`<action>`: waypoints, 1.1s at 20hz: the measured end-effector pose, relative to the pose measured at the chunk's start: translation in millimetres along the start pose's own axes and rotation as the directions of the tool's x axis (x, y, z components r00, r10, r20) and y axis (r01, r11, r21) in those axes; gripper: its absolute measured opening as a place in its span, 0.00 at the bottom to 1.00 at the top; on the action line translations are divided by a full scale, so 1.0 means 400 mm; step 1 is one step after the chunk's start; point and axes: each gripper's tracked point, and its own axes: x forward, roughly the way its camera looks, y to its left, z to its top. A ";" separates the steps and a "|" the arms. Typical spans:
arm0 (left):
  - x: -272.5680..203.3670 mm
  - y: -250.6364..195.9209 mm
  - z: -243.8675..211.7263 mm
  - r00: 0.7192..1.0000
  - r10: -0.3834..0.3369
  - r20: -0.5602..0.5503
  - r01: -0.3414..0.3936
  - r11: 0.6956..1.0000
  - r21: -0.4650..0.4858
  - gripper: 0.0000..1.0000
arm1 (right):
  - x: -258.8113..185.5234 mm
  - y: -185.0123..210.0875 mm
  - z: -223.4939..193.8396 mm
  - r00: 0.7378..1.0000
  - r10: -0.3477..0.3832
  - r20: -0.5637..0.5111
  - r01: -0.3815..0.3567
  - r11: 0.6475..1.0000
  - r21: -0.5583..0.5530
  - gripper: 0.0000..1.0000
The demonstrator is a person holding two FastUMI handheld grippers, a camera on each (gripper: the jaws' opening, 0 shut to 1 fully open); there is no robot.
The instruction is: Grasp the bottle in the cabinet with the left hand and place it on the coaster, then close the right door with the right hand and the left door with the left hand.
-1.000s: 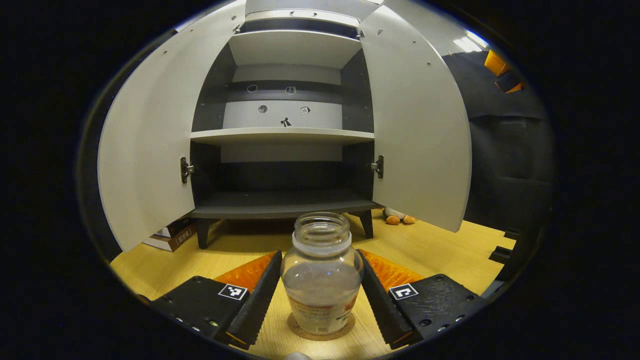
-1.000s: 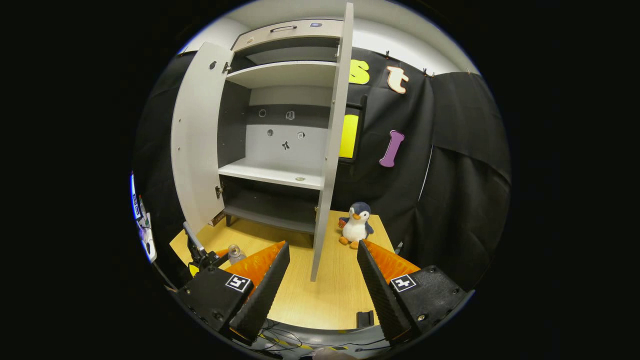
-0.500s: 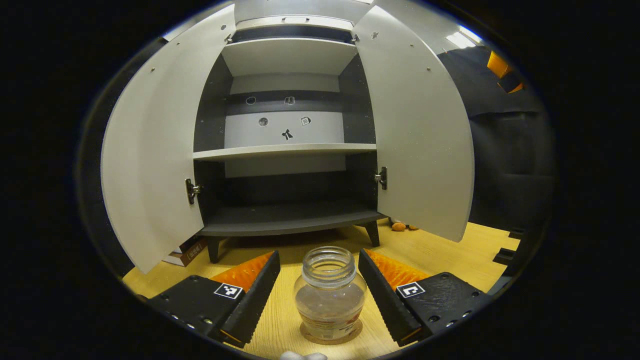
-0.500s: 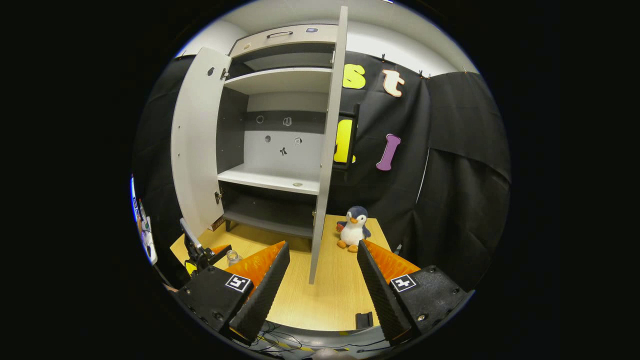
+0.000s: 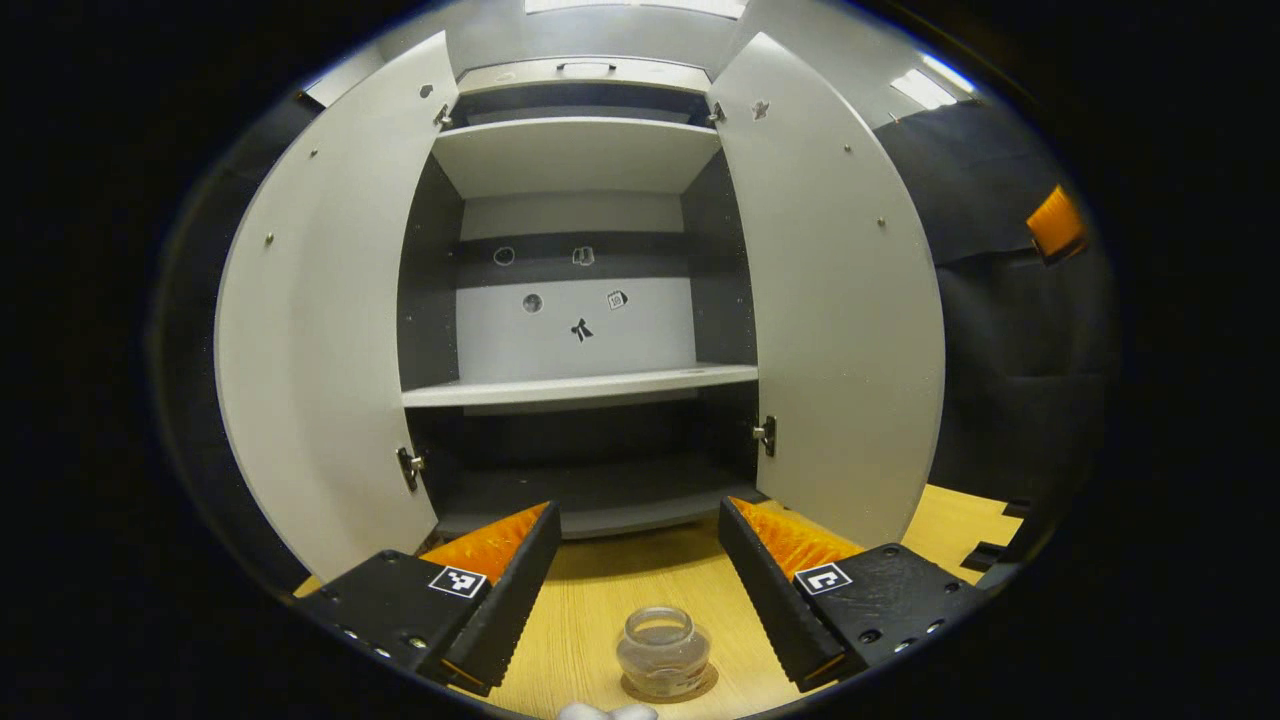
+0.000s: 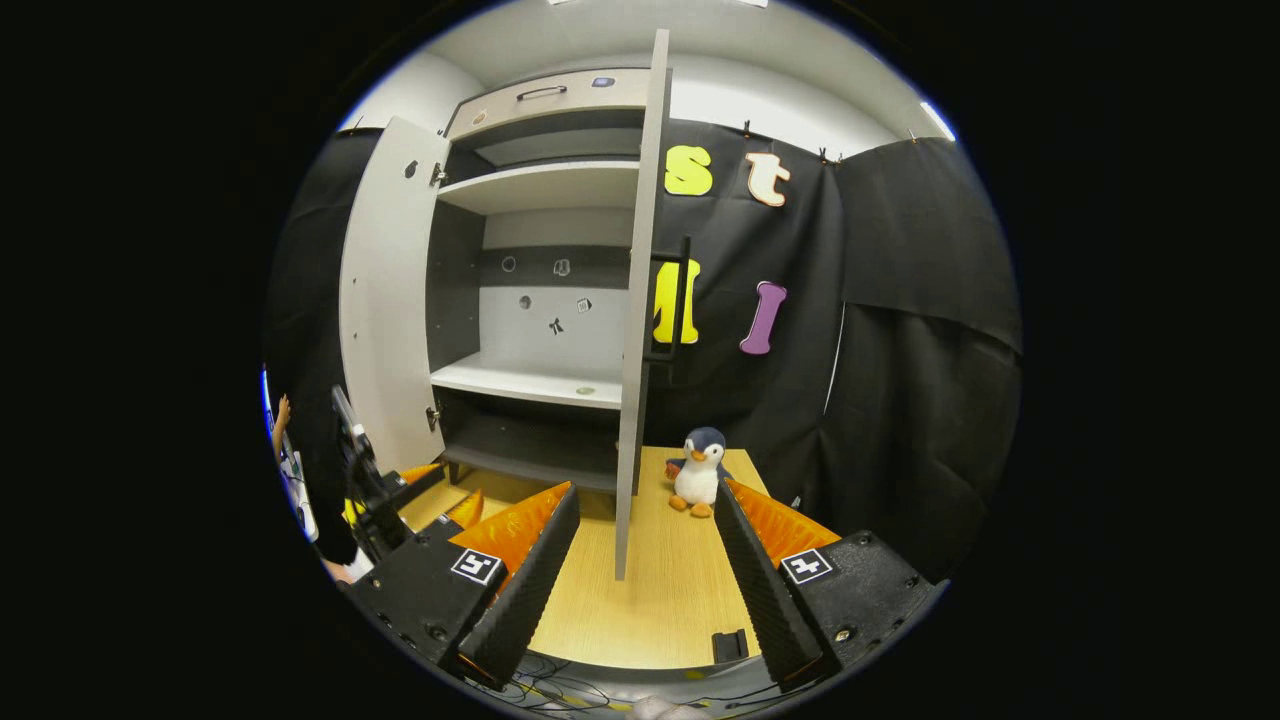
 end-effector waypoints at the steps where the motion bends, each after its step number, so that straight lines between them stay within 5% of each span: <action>1: -0.007 0.007 0.038 1.000 0.005 0.014 -0.005 1.000 0.000 0.96 | -0.001 -0.001 0.002 1.000 0.000 0.009 0.000 1.000 0.008 0.84; 10: -0.159 0.103 0.277 0.998 0.042 0.040 -0.041 0.999 -0.010 0.96 | -0.029 -0.022 0.023 0.996 -0.040 0.085 0.035 0.998 0.055 0.84; 16: -0.288 0.164 0.278 0.996 0.084 -0.005 -0.084 0.996 -0.006 0.96 | -0.004 -0.090 0.033 0.990 -0.095 0.105 0.085 0.992 0.092 0.83; 22: -0.371 0.210 0.310 0.991 0.132 -0.012 -0.132 0.991 0.005 0.96 | 0.107 -0.196 0.156 0.980 -0.126 0.154 0.111 0.988 0.107 0.84</action>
